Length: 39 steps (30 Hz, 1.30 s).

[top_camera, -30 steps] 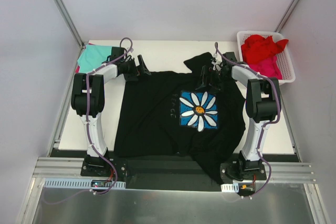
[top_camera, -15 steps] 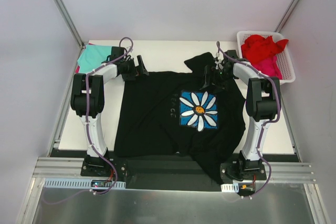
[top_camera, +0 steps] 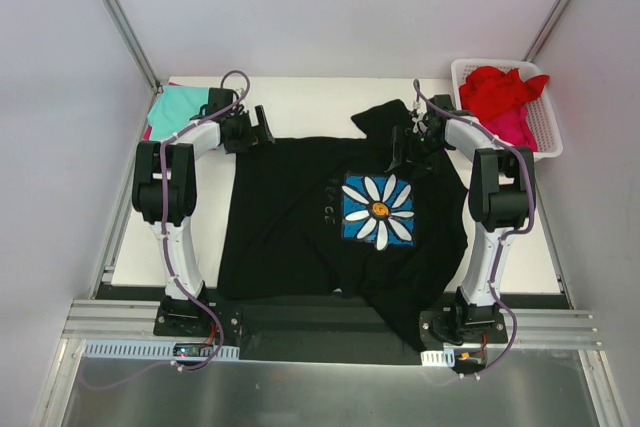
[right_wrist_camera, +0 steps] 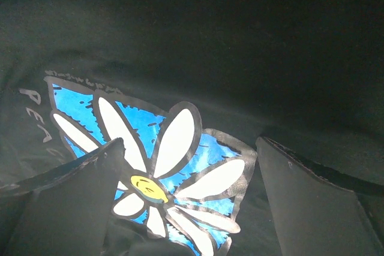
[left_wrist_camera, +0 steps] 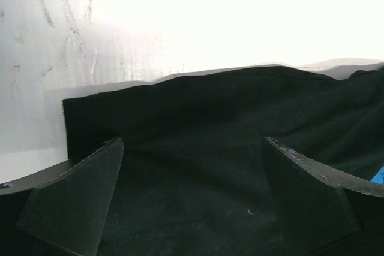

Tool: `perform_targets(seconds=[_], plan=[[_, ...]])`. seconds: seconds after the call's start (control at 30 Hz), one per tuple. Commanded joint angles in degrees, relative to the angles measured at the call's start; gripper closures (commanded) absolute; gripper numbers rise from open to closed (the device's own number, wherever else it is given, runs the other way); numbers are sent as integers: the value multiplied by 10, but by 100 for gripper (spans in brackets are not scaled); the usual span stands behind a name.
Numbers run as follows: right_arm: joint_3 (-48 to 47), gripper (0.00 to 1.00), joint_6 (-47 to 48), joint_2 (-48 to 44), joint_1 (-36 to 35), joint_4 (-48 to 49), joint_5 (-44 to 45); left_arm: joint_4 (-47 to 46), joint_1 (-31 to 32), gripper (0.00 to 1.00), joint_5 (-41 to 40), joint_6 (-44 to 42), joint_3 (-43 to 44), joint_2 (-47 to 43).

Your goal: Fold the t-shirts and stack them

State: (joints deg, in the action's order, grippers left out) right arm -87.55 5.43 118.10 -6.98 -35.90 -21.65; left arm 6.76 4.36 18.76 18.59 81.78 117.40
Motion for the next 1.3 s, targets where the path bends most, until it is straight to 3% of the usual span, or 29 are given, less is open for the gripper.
perform_targets(seconds=[0.0,0.13,0.3,0.7,0.9,1.0,1.27], plan=[[-15,4,11,-9,9,-30,19,29,-17,1,-29,-13,-1,-33],[-39,4,2,-66,9,-45,-8,40,-17,1,-35,0,15,-57],[-107,4,-9,-93,5,-32,-63,26,-10,1,26,50,52,-85],[-326,4,-15,128,13,-8,-195,-156,6,1,87,130,8,-19],[-295,4,-131,165,16,132,-304,-336,-5,1,142,247,-60,4],[-298,4,-161,176,15,178,-331,-328,-6,1,132,244,-65,-8],[-342,4,-207,243,15,215,-335,-204,-7,1,70,153,-64,-114]])
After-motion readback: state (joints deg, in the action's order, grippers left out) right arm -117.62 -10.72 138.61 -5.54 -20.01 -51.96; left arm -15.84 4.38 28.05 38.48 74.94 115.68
